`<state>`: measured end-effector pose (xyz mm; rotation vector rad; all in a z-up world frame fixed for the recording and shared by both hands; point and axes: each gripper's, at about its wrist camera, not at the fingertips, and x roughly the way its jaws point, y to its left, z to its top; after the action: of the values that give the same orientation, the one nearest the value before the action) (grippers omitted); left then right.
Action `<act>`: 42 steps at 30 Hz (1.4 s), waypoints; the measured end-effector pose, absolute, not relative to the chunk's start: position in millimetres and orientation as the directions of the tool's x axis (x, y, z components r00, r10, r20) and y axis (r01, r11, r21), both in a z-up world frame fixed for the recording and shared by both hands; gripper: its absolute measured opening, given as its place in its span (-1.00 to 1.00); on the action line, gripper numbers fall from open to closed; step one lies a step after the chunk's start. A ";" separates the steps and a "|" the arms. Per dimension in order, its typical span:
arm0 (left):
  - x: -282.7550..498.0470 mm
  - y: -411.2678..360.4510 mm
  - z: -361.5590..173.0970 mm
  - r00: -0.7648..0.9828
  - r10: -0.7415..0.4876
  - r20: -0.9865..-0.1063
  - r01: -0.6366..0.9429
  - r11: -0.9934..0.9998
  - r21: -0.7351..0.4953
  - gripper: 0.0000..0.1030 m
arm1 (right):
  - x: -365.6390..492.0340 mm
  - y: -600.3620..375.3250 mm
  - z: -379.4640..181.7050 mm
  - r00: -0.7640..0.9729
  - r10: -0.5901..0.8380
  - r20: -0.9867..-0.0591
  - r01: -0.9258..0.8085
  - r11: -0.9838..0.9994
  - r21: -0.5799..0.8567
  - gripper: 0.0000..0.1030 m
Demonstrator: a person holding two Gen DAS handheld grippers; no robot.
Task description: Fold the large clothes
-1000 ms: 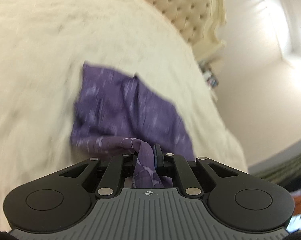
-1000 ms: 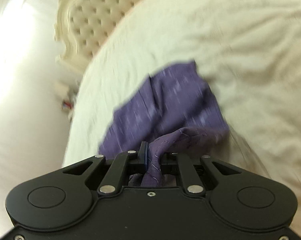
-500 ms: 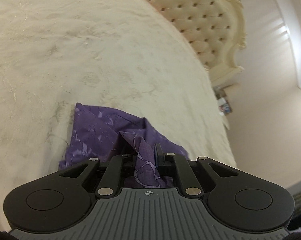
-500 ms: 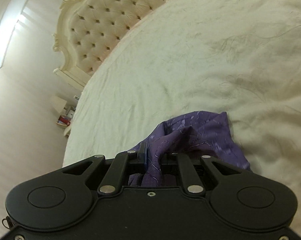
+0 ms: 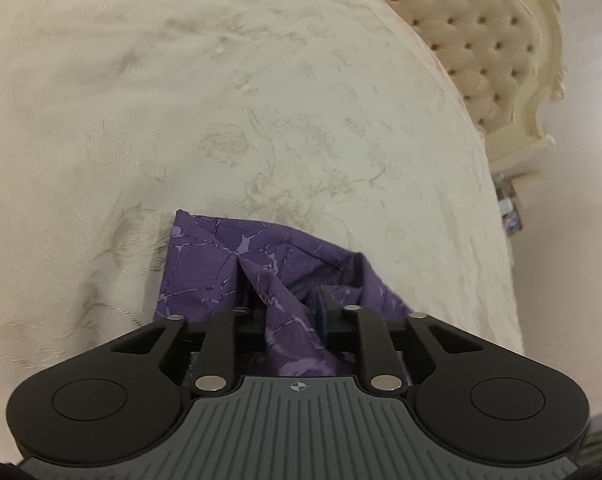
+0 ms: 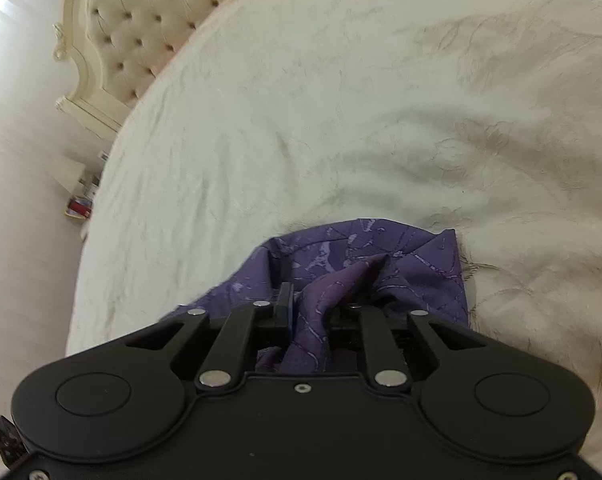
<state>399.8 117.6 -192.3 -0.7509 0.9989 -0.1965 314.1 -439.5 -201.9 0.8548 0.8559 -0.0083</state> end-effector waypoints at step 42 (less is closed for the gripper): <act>456.6 89.1 -248.8 0.460 -0.183 -0.869 -0.027 0.975 -0.220 0.84 | 347.0 -359.0 -225.3 0.529 0.105 -0.842 0.033 0.989 0.144 0.69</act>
<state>456.6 89.1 -248.8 -0.2138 1.0910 -0.0966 347.0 -359.0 -225.3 0.1487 1.0130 0.0427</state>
